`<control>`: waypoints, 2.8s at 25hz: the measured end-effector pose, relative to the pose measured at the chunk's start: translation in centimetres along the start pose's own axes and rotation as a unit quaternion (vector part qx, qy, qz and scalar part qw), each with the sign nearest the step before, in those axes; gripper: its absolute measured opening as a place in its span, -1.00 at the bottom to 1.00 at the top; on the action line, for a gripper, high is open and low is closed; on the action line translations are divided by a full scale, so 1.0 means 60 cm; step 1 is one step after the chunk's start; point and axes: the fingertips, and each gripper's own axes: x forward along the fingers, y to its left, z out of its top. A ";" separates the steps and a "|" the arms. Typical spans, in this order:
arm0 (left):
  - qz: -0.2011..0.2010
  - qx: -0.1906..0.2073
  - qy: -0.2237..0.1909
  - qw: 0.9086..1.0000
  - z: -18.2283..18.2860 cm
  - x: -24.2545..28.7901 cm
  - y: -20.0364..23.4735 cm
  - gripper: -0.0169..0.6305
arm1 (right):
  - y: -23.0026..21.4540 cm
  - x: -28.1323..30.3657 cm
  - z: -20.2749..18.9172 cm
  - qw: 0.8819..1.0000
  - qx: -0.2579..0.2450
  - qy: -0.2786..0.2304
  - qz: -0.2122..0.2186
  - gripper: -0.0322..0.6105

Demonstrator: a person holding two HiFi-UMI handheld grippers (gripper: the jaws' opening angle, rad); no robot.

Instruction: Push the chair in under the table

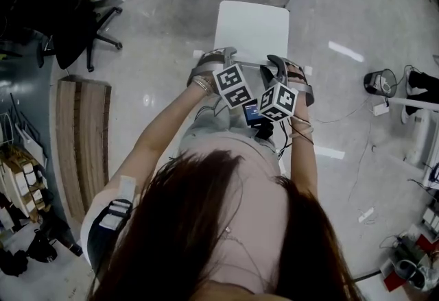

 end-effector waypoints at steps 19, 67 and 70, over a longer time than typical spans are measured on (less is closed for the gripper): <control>0.001 0.006 0.001 1.000 0.025 0.049 0.076 -0.40 | -0.073 0.057 0.000 1.000 -0.007 -0.009 -0.012 -0.37; -0.009 0.022 0.006 1.000 0.105 0.172 0.264 -0.41 | -0.265 0.198 -0.019 1.000 0.006 0.003 -0.003 -0.37; -0.009 0.021 0.007 1.000 0.114 0.179 0.277 -0.41 | -0.281 0.205 -0.022 1.000 0.010 0.005 -0.001 -0.37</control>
